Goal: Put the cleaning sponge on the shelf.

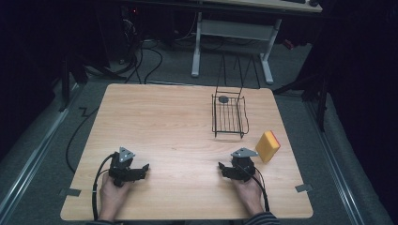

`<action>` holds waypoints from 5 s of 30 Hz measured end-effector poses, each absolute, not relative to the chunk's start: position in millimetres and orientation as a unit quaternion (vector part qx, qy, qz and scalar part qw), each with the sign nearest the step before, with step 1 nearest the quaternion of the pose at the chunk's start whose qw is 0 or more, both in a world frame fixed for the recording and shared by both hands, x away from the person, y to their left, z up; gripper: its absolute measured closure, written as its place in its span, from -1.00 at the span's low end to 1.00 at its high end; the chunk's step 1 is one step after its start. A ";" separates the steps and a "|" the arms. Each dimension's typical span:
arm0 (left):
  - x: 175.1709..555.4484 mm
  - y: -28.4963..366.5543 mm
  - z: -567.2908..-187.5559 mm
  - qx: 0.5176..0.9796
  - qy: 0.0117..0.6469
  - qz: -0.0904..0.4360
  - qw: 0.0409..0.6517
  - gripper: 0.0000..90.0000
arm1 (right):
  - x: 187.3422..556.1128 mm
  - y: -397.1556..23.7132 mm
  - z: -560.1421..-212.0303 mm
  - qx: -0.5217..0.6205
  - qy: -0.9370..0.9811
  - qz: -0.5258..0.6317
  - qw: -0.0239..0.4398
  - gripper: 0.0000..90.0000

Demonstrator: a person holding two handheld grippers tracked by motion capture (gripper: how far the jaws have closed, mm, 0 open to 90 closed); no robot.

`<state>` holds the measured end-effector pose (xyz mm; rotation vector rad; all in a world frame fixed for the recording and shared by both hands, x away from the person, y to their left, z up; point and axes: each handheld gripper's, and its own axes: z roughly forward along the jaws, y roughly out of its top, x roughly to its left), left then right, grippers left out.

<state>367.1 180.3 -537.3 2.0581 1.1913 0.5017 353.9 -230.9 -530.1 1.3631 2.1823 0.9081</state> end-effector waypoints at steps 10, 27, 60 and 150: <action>367.4 180.8 -537.0 0.794 0.460 0.193 0.347 -0.64 | 347.8 -238.2 -519.8 0.489 0.772 0.352 0.205 -0.25; 367.4 181.0 -537.0 0.794 0.460 0.192 0.347 -0.64 | 324.4 -254.9 -498.5 0.481 0.760 0.383 0.211 -0.21; 367.8 181.2 -537.1 0.795 0.459 0.192 0.347 -0.64 | 275.6 -314.7 -492.6 0.531 0.715 0.381 0.248 -0.20; 367.8 180.7 -537.1 0.794 0.460 0.192 0.347 -0.65 | 350.6 -353.9 -508.9 0.585 0.669 0.350 0.296 0.32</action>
